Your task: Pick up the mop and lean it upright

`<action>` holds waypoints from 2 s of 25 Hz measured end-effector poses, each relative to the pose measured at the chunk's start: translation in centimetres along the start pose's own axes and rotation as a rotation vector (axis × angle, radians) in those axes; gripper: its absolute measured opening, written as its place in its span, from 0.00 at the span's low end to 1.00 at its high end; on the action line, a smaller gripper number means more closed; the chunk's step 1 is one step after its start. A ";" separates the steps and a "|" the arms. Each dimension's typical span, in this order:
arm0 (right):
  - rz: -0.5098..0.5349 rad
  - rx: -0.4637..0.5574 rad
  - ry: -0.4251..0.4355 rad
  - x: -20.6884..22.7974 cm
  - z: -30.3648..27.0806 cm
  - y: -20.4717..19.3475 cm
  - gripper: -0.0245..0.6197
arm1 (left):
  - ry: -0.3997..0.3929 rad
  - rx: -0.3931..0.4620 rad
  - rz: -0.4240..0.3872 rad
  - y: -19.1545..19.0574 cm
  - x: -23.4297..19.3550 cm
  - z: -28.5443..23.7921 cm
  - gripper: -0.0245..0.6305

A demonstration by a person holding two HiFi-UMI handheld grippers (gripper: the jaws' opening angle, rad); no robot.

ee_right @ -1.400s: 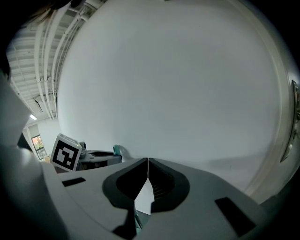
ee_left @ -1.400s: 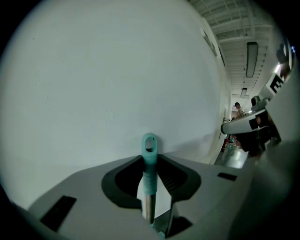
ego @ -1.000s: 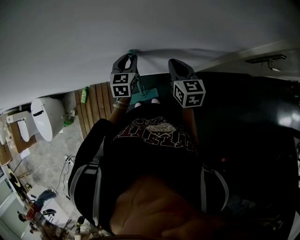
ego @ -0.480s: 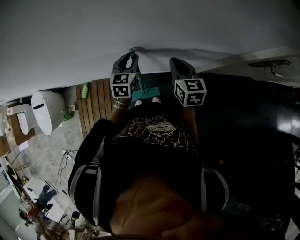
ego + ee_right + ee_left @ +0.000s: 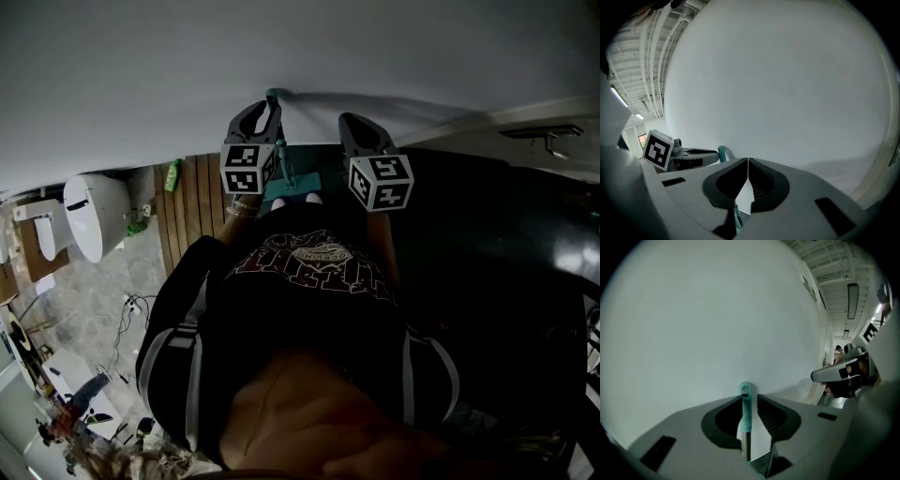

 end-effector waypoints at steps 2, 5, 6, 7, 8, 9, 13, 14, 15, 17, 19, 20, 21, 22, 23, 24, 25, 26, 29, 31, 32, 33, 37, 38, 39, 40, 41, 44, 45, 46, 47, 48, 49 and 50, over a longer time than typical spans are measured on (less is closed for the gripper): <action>0.005 0.003 0.007 -0.2 0.1 0.2 0.07 | -0.002 0.006 0.002 0.2 0.3 0.3 0.26; 0.012 0.008 0.018 -0.5 0.2 0.4 0.07 | -0.006 0.014 0.003 0.6 0.8 0.8 0.23; 0.013 0.010 0.022 -0.6 0.3 0.4 0.07 | -0.008 0.018 0.003 0.6 1.0 0.9 0.21; 0.014 0.012 0.027 -0.7 0.2 0.4 0.07 | -0.012 0.022 0.004 0.6 1.1 1.0 0.20; 0.016 0.014 0.030 -0.8 0.2 0.4 0.07 | -0.014 0.026 0.003 0.7 1.2 1.2 0.18; 0.017 0.014 0.034 -0.9 0.2 0.4 0.07 | -0.014 0.031 0.002 0.7 1.3 1.3 0.17; 0.030 0.015 0.057 -1.7 0.4 0.2 0.07 | -0.010 0.046 0.004 0.9 1.7 2.4 0.13; 0.034 0.017 0.064 -1.9 0.4 0.2 0.07 | -0.008 0.049 0.006 0.9 1.8 2.7 0.12; 0.036 0.018 0.071 -2.1 0.5 0.2 0.07 | -0.006 0.053 0.008 0.9 1.9 2.9 0.11; 0.042 0.019 0.086 -2.5 0.6 0.1 0.07 | -0.002 0.062 0.009 0.9 2.2 3.5 0.11; 0.048 0.020 0.098 -2.9 0.7 0.0 0.07 | 0.001 0.067 0.010 0.9 2.5 4.0 0.11; 0.050 0.021 0.104 -3.1 0.8 0.0 0.07 | 0.001 0.069 0.010 1.0 2.6 4.3 0.11; 0.052 0.022 0.110 -3.4 0.9 0.0 0.07 | 0.003 0.071 0.010 1.0 2.7 4.7 0.11; 0.053 0.023 0.117 -3.7 1.0 0.0 0.07 | 0.004 0.073 0.010 1.0 2.9 5.0 0.11; 0.054 0.024 0.124 -3.9 1.1 0.0 0.07 | 0.007 0.076 0.011 1.0 3.0 5.4 0.11; 0.055 0.025 0.131 -4.1 1.2 0.0 0.07 | 0.010 0.080 0.013 1.0 3.2 5.7 0.11; 0.056 0.024 0.138 -4.4 1.3 0.0 0.07 | 0.014 0.084 0.016 1.0 3.3 6.0 0.11; 0.058 0.023 0.145 -4.7 1.4 0.0 0.07 | 0.017 0.086 0.018 0.9 3.4 6.4 0.11; 0.069 0.018 0.170 -5.7 1.7 -0.1 0.07 | 0.030 0.093 0.030 0.8 3.7 7.6 0.11; 0.077 0.016 0.191 -6.3 1.7 -0.2 0.07 | 0.039 0.097 0.035 0.7 3.9 8.4 0.11; 0.079 0.015 0.200 -6.6 1.8 -0.3 0.07 | 0.044 0.100 0.036 0.7 4.0 8.7 0.11; 0.080 0.015 0.209 -6.9 1.8 -0.3 0.07 | 0.049 0.102 0.036 0.6 4.1 9.1 0.11; 0.076 0.018 0.237 -7.9 2.1 -0.3 0.07 | 0.065 0.109 0.045 0.2 4.6 10.3 0.11; 0.077 0.020 0.244 -8.2 2.1 -0.3 0.07 | 0.068 0.111 0.048 0.1 4.7 10.6 0.11; 0.078 0.021 0.251 -8.5 2.2 -0.3 0.07 | 0.072 0.113 0.052 0.0 4.7 11.0 0.11; 0.079 0.023 0.258 -8.8 2.3 -0.3 0.07 | 0.074 0.115 0.056 -0.1 4.7 11.4 0.11; 0.081 0.025 0.264 -9.2 2.4 -0.3 0.07 | 0.076 0.118 0.059 -0.2 4.8 11.8 0.11; 0.088 0.031 0.278 -10.3 2.6 -0.3 0.07 | 0.082 0.126 0.067 -0.2 4.9 12.9 0.11; 0.092 0.031 0.282 -10.6 2.7 -0.3 0.07 | 0.086 0.129 0.072 -0.2 4.9 13.2 0.11; 0.095 0.030 0.285 -10.8 2.8 -0.4 0.07 | 0.089 0.132 0.076 -0.2 4.9 13.5 0.11; 0.098 0.028 0.288 -11.0 2.8 -0.4 0.07 | 0.090 0.134 0.077 -0.3 4.9 13.6 0.11; 0.100 0.024 0.290 -11.2 2.7 -0.5 0.07 | 0.090 0.135 0.076 -0.4 4.9 13.8 0.11; 0.103 0.021 0.292 -11.3 2.7 -0.6 0.07 | 0.091 0.135 0.076 -0.5 4.9 13.9 0.11; 0.106 0.018 0.293 -11.4 2.8 -0.7 0.07 | 0.092 0.134 0.077 -0.6 4.9 14.0 0.11</action>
Point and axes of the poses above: the fingertips, and each gripper's own axes: z backward along the fingers, x to its right, y out of its top, the point moved 4 cm from there along z, backward along the fingers, and after that the axes turned 15 degrees about -y, right-handed, at the moved point
